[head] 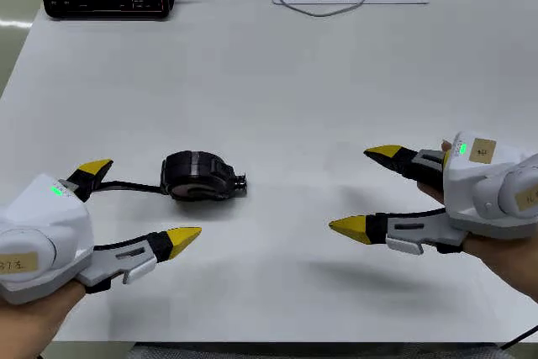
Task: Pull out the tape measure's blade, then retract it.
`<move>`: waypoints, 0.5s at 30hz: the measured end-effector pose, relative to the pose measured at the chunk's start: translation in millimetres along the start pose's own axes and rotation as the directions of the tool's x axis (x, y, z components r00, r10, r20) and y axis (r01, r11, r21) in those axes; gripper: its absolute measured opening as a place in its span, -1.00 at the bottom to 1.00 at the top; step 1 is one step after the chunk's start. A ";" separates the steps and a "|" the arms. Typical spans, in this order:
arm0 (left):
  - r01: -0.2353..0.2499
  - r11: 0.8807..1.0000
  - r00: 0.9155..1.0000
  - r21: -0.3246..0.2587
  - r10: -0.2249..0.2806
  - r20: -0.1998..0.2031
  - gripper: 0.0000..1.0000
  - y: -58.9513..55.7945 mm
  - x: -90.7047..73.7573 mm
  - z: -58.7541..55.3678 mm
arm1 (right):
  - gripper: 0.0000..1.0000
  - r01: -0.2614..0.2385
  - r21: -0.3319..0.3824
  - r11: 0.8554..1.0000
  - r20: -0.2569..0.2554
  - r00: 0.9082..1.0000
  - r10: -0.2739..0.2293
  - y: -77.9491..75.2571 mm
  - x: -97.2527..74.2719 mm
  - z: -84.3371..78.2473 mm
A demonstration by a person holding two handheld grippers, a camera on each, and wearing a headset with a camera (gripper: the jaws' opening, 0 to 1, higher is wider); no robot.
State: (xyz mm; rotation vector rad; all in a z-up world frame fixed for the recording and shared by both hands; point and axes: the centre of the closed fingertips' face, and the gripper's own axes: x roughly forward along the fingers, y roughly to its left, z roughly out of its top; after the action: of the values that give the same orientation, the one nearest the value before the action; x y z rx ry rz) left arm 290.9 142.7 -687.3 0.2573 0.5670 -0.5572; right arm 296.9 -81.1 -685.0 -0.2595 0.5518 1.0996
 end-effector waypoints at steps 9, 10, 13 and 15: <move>0.037 0.998 0.999 0.051 -0.037 0.002 0.82 -5.6 -4.1 2.2 | 0.37 0.021 -0.008 1.000 -0.010 1.000 -0.021 2.0 -11.7 -3.9; 0.037 0.998 0.999 0.056 -0.038 0.001 0.83 -5.5 -4.6 2.2 | 0.38 0.024 -0.008 1.000 -0.012 1.000 -0.024 1.6 -13.3 -4.8; 0.043 0.997 0.999 0.070 -0.043 -0.004 0.83 -5.8 -6.9 1.7 | 0.40 0.032 -0.001 0.999 -0.009 0.999 -0.032 2.1 -19.3 -5.4; 0.055 0.996 0.998 0.066 -0.055 -0.001 0.83 -6.9 -8.5 2.0 | 0.40 0.036 0.000 0.999 -0.013 0.999 -0.036 2.7 -22.3 -7.5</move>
State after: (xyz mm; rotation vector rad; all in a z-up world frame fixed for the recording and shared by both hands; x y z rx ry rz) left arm 281.9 139.9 -681.4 0.3046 0.5564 -0.6302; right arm 284.7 -100.5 -679.0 -0.2755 0.5573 1.0636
